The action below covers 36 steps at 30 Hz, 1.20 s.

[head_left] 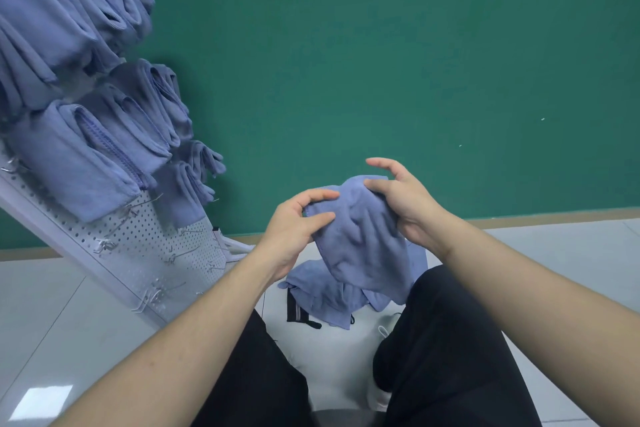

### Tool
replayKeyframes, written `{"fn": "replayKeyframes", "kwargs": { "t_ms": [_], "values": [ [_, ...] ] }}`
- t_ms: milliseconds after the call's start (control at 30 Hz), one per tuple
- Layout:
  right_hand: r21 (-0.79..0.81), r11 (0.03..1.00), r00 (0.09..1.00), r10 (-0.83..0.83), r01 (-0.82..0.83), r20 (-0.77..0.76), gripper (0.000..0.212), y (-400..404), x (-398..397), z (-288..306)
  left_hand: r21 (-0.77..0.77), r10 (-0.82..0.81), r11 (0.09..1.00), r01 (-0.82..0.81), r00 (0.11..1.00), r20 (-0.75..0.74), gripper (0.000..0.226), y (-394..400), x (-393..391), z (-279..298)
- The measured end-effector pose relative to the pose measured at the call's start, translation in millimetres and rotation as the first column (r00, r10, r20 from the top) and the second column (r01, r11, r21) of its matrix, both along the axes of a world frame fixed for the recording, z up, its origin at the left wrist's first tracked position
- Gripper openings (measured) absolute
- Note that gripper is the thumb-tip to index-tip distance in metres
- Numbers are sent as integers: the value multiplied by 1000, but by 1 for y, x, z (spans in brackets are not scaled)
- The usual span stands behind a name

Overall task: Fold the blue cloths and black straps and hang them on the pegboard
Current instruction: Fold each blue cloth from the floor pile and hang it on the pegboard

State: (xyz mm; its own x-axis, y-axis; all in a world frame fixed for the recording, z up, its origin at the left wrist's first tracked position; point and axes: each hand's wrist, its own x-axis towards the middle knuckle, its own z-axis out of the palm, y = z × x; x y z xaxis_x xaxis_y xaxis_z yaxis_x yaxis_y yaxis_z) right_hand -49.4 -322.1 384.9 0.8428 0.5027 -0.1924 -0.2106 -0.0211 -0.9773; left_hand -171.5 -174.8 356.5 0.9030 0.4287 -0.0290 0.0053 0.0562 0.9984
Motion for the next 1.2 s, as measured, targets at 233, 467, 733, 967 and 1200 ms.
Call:
{"fn": "replayKeyframes", "kwargs": {
  "t_ms": [233,467,733,967,1200],
  "values": [
    [-100,973,972,217,-207,94,28,-13,-4,0,-195,110,976,-99,993,44,44,-2,12,7],
    [-142,978,957,184,-155,226,20,-13,-3,-9,-215,107,971,-106,994,-6,44,11,6,12],
    [-116,992,975,80,-56,207,12,-4,3,-3,-135,234,961,-241,970,-70,15,22,7,17],
    [-188,981,964,86,-39,253,17,-1,11,-1,-38,112,991,-127,954,-279,14,25,4,24],
    [-291,933,953,264,-213,148,17,-9,13,14,-74,-31,997,14,972,-235,28,29,5,28]
  ]
}}
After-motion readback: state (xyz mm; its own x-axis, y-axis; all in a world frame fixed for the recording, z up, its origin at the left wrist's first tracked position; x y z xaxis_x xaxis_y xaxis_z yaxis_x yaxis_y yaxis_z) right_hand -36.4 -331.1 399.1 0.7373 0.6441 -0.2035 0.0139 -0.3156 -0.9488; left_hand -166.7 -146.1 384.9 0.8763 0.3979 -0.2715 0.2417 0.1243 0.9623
